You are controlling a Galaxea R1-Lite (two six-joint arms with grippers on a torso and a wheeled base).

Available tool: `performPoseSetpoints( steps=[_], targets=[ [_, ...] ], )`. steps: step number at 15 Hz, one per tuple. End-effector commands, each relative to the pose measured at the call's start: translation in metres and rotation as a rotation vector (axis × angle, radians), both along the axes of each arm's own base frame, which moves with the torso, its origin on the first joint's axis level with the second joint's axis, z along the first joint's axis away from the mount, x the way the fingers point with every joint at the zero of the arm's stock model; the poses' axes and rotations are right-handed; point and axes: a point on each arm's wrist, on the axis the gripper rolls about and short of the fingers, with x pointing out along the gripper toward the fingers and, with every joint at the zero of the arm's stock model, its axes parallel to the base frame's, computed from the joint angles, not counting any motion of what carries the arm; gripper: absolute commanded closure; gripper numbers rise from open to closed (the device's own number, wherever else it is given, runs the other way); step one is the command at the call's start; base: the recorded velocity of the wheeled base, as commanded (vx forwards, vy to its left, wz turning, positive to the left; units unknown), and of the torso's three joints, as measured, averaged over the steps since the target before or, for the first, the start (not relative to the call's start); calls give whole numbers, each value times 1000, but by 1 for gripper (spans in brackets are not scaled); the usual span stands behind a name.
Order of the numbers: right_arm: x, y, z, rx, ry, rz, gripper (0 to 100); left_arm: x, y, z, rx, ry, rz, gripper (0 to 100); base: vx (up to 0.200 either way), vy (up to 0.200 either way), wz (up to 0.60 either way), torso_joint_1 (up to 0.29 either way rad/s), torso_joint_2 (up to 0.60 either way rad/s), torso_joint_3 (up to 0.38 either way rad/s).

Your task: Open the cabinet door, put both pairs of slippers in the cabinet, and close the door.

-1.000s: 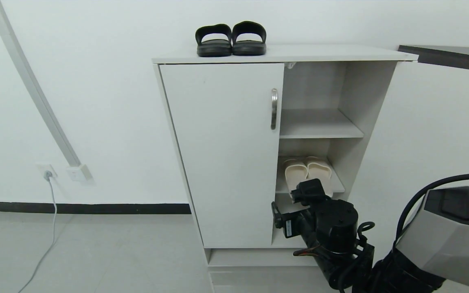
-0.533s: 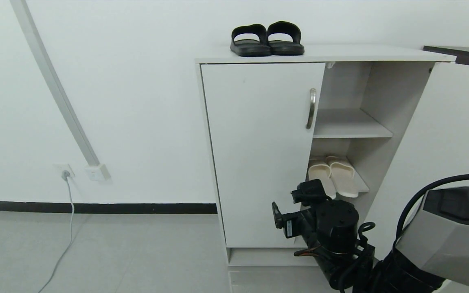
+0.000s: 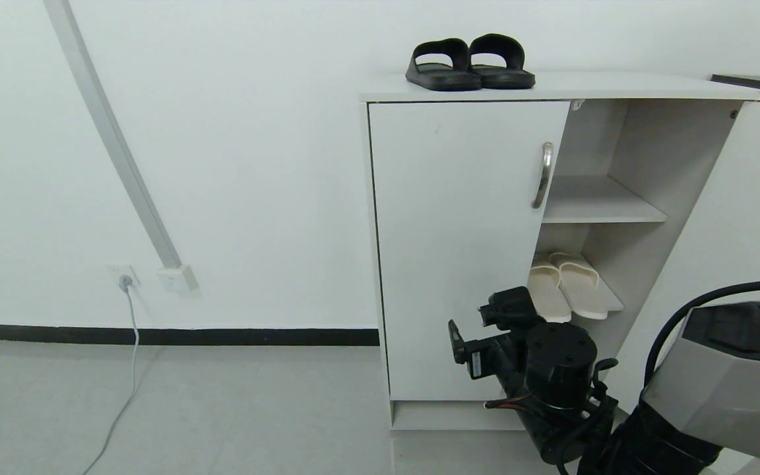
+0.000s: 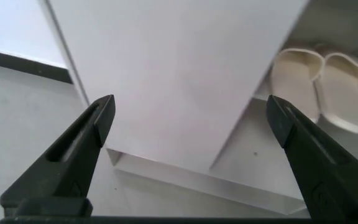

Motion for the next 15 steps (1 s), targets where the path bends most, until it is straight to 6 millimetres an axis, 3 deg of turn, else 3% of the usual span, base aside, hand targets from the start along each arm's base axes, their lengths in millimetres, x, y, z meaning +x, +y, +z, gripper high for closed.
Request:
performPoseSetpoints(
  steps=[1, 13, 15],
  targets=[
    [-1, -2, -4, -15, 11, -2, 0, 0, 0, 0, -1, 1, 1, 100, 0, 0, 0, 0, 0, 0],
    [1, -2, -15, -36, 31, 2, 0, 0, 0, 0, -4, 1, 1, 100, 0, 0, 0, 0, 0, 0],
    [1, -3, -13, -33, 27, -1, 0, 0, 0, 0, -4, 1, 1, 100, 0, 0, 0, -2, -200, -220]
  ],
)
